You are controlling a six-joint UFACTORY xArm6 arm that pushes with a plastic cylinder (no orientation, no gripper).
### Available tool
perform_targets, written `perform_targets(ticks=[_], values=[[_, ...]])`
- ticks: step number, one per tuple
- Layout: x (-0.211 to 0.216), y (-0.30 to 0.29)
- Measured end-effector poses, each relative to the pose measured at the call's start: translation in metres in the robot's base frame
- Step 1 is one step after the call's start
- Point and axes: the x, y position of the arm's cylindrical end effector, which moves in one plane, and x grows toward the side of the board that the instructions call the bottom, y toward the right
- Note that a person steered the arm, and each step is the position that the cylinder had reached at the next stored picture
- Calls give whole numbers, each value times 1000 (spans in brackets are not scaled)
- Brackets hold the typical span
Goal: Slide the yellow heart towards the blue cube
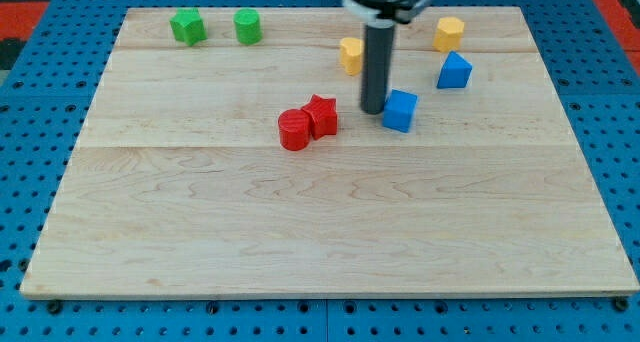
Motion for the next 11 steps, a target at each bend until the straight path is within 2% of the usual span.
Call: perform_targets(ticks=[1, 2, 3, 4, 5, 6, 7, 8, 9, 11], values=[[0, 49], [0, -12], [35, -27], [5, -21], [-53, 19], [-105, 19], [-109, -64], [-121, -93], [-106, -112], [-68, -41]])
